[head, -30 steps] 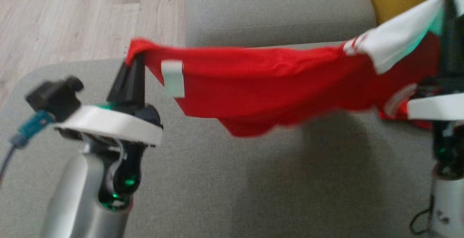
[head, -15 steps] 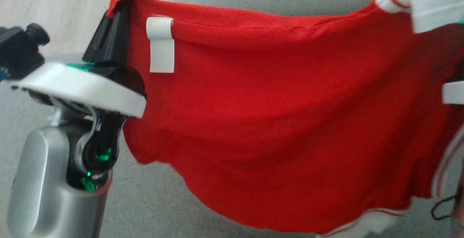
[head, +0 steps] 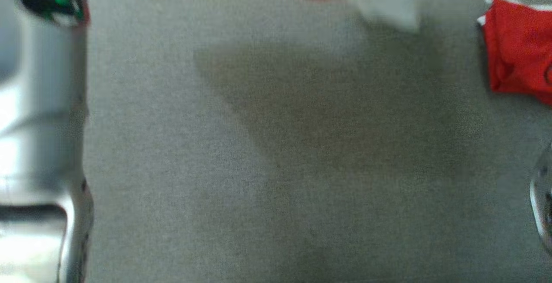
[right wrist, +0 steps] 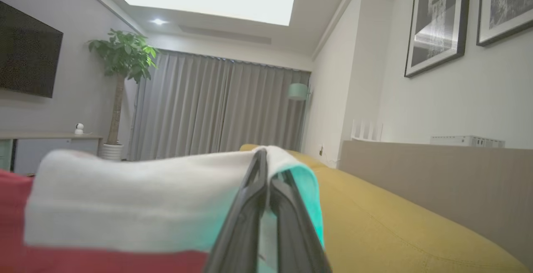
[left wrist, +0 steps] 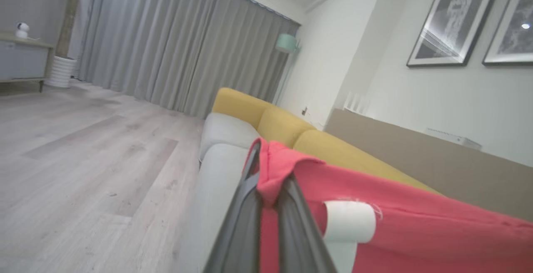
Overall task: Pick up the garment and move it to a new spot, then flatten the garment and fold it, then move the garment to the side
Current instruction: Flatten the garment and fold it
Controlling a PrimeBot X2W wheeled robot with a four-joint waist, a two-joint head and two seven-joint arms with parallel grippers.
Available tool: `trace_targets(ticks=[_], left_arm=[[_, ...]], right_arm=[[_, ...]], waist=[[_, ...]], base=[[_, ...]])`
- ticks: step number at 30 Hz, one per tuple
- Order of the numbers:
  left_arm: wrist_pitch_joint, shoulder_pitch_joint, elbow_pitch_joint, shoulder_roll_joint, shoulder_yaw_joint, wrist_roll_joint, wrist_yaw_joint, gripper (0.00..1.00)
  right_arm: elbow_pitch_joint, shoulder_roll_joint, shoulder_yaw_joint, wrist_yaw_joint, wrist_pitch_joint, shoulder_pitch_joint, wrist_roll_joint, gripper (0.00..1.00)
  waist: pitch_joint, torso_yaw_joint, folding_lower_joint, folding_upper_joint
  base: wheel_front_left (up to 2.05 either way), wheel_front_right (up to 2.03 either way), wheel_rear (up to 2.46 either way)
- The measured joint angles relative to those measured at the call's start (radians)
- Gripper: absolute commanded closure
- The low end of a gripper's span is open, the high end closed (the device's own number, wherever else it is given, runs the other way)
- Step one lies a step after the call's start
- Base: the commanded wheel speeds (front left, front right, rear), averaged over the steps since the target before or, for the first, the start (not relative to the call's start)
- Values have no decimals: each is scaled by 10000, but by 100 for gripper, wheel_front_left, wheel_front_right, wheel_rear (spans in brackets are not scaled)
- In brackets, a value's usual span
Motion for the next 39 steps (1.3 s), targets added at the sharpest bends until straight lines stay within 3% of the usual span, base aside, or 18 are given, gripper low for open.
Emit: trace_targets(ticks=[4,8,15,20,30,39], left_arm=[[-988,-1211,1396,-148,196,192,-115,100],[-1465,-1491,2330,-405,194,167,-366,100],[-2100,-782,3476,-529,583,-376,-562,100],[-2500,362,3854,-631,556,-546,-1051,100],[-3672,2879,2941,-817,681,-961,-1695,100],[-4184,6038,1607,-974,249,-984,-1781,100]], right_arm=[[1561,387,-232,0,-746,-1235,-688,100],[2468,564,-198,0,-1264,-1460,-859,100],[3359,863,61,0,-2259,-609,-917,100],[3492,932,96,0,-2955,446,-642,100],[1569,1078,-25,0,-3473,3181,65,100],[-844,1193,-508,0,-3032,7031,504,100]], waist=[[598,-56,-3,0],[1294,-76,-3,0],[2638,-119,-2,0],[3201,-155,-2,0],[2644,23,-7,0],[1322,263,-9,1]], base=[[0,0,0],[0,0,0],[0,0,0],[0,0,0],[0,0,0],[0,0,0]])
